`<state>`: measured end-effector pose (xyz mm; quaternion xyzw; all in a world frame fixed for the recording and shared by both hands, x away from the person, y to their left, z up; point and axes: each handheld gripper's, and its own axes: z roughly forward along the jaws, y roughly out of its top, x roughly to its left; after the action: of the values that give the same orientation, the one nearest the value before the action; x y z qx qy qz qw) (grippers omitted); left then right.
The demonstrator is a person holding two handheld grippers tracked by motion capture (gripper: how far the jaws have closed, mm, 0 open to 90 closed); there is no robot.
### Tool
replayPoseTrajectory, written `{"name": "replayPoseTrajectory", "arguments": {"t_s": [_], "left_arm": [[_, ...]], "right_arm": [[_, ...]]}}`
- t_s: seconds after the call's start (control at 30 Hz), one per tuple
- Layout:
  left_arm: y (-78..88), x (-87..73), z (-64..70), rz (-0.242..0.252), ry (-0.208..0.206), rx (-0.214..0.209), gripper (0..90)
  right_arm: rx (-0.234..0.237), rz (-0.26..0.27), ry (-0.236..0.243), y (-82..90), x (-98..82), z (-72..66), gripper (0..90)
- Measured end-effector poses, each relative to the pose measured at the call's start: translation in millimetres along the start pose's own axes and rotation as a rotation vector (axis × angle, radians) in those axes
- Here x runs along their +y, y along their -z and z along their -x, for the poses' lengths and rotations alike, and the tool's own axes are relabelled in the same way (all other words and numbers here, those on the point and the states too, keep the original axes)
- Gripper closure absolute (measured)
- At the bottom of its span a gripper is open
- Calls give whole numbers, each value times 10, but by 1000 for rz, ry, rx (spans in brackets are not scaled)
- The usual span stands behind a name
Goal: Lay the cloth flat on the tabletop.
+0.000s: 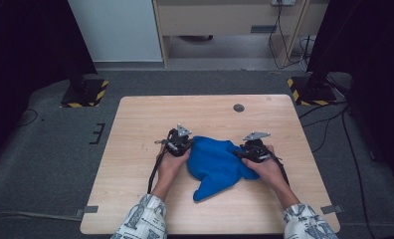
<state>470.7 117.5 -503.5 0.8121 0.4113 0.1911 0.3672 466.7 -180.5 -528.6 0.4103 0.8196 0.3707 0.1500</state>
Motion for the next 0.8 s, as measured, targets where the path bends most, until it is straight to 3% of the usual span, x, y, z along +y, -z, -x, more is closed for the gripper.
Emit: {"name": "replayPoseTrajectory", "arguments": {"t_s": [0.03,0.2,0.23,0.33,0.4,0.43,0.8], "left_arm": [[3,1,-1,3,-1,1,865],[44,23,-14,14,-3,8,866],[63,40,-22,19,-2,11,867],[86,62,-34,28,1,13,867],[116,85,-49,37,3,17,868],[128,97,-54,43,7,19,868],[301,250,-107,99,12,25,868]], "right_arm": [[13,9,1,17,-1,10,772],[12,38,-14,80,8,31,790],[4,59,-15,140,22,59,840],[7,71,-21,195,39,90,846],[-19,98,-26,261,61,118,850],[-37,136,-39,339,90,156,855],[-88,221,-50,618,223,255,862]]}}
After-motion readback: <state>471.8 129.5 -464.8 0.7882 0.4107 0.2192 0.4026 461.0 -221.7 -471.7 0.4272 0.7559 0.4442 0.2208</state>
